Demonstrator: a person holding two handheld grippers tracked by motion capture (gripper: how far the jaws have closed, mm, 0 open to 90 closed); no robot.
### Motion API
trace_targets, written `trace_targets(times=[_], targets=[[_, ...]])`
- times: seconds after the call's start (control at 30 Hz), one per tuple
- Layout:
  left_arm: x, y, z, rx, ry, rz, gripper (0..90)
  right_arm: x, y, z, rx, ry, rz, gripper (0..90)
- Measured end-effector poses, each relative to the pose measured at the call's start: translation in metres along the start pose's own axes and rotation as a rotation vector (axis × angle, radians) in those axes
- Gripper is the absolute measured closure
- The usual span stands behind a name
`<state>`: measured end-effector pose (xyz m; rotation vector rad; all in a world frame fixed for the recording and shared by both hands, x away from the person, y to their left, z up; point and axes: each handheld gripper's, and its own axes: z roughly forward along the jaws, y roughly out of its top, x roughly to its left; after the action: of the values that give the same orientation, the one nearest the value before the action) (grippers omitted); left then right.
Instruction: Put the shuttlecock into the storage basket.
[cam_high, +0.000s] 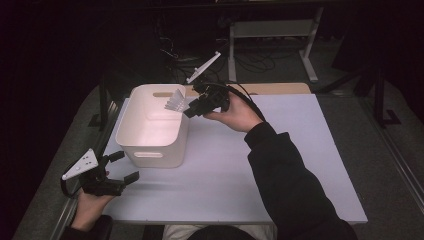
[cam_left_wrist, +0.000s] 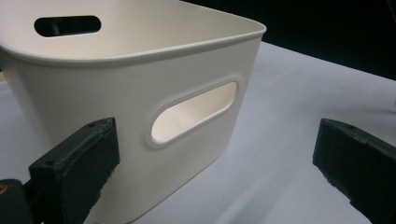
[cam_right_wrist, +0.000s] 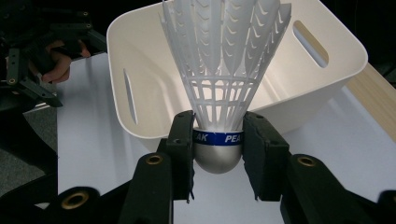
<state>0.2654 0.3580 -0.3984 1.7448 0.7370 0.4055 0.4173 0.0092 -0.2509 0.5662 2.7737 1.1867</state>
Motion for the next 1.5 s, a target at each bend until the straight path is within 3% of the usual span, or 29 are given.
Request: trace_targets(times=[0.7, 1.5], targets=[[0.000, 0.000, -0.001, -0.001, -0.002, -0.002, 0.3, 0.012, 0.021, 0.027, 0.028, 0.039, -0.046, 64.2], [0.000, -0.001, -0.002, 0.001, -0.004, -0.003, 0.3, 0.021, 0.025, 0.059, 0.062, 0.091, -0.073, 64.3]])
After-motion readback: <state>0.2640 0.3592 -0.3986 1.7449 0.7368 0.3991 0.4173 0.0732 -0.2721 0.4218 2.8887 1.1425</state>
